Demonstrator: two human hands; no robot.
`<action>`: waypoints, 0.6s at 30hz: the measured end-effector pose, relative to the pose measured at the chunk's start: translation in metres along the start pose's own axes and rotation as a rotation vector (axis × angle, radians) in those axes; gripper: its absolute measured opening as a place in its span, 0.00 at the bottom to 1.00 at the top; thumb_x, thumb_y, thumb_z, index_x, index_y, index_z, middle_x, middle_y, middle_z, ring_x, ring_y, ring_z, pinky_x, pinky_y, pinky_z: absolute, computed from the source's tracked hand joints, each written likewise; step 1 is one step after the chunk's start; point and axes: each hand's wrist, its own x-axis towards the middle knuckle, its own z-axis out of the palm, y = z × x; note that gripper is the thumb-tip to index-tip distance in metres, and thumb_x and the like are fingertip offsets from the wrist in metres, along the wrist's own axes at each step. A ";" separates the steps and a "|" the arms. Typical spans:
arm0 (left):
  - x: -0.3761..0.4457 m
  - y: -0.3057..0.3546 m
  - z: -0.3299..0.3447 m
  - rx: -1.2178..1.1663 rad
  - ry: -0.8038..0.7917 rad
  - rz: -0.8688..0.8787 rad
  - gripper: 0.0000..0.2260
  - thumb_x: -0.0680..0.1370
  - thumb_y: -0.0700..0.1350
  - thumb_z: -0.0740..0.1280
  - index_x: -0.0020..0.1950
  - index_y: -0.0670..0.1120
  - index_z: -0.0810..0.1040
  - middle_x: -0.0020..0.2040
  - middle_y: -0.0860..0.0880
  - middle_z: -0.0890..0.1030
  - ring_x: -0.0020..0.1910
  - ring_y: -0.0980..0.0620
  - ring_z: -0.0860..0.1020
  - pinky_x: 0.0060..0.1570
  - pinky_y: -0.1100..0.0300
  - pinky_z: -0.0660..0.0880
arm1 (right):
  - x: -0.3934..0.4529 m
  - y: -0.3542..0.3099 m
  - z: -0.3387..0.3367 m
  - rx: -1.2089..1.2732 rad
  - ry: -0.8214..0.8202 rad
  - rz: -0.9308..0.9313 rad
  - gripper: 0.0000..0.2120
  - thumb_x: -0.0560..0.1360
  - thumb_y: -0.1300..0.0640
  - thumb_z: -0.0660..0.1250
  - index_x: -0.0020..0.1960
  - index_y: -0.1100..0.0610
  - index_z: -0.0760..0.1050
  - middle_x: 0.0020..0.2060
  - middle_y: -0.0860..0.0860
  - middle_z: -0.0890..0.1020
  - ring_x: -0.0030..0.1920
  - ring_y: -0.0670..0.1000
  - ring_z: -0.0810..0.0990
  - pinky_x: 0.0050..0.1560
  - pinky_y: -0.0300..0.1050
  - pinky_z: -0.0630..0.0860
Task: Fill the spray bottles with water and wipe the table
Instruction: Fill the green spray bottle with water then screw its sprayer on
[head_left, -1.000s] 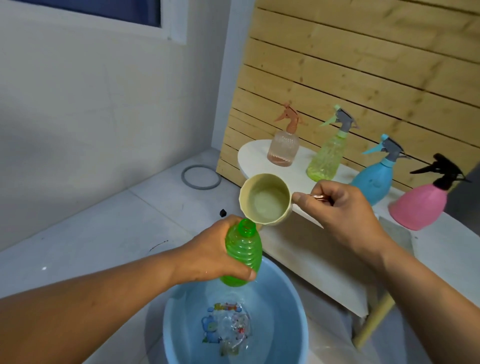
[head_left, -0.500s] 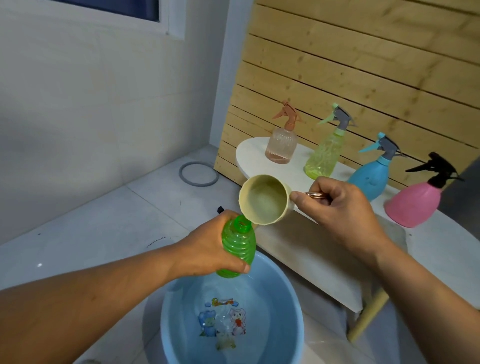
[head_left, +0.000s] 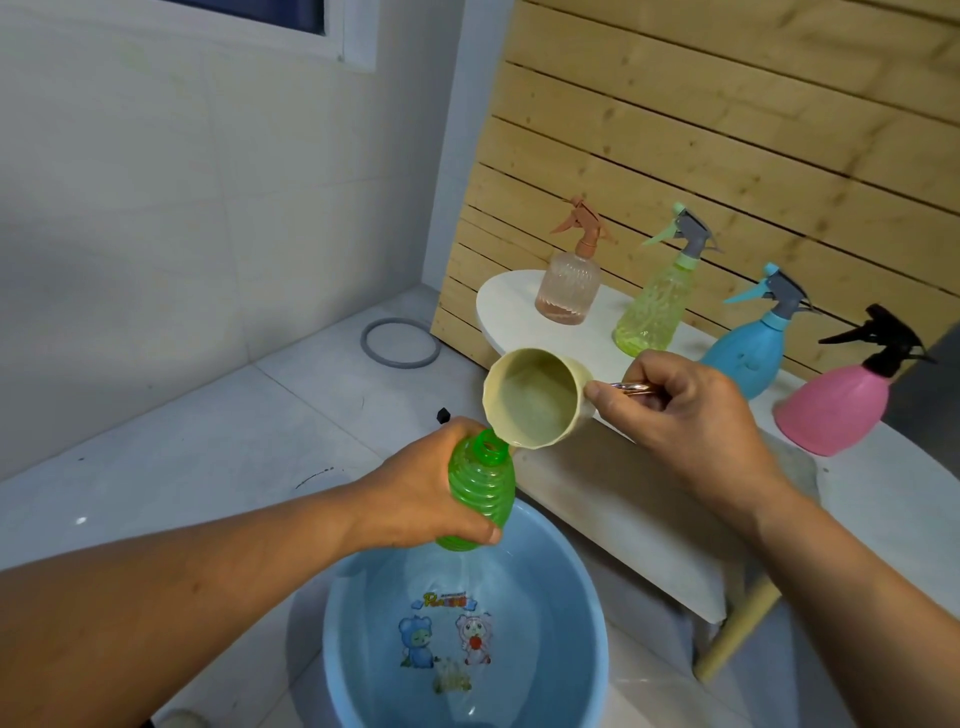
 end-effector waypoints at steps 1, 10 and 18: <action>0.000 0.000 0.000 0.005 0.001 0.000 0.36 0.59 0.55 0.84 0.58 0.73 0.67 0.52 0.69 0.77 0.52 0.68 0.79 0.42 0.72 0.77 | 0.000 0.000 0.000 -0.004 0.002 -0.002 0.16 0.73 0.42 0.73 0.33 0.46 0.71 0.26 0.41 0.72 0.29 0.46 0.67 0.32 0.45 0.63; 0.001 -0.002 0.001 0.031 0.002 0.012 0.37 0.60 0.55 0.85 0.60 0.70 0.67 0.54 0.68 0.77 0.53 0.68 0.78 0.42 0.73 0.77 | -0.002 -0.006 0.000 -0.046 0.026 -0.051 0.20 0.74 0.44 0.74 0.31 0.49 0.68 0.28 0.41 0.72 0.31 0.46 0.68 0.32 0.45 0.63; 0.001 -0.003 0.002 0.031 -0.008 0.008 0.37 0.60 0.54 0.85 0.61 0.68 0.68 0.53 0.63 0.79 0.52 0.67 0.79 0.43 0.71 0.77 | -0.003 -0.009 0.001 -0.076 0.038 -0.088 0.19 0.74 0.44 0.73 0.31 0.49 0.68 0.28 0.44 0.71 0.31 0.47 0.69 0.31 0.45 0.63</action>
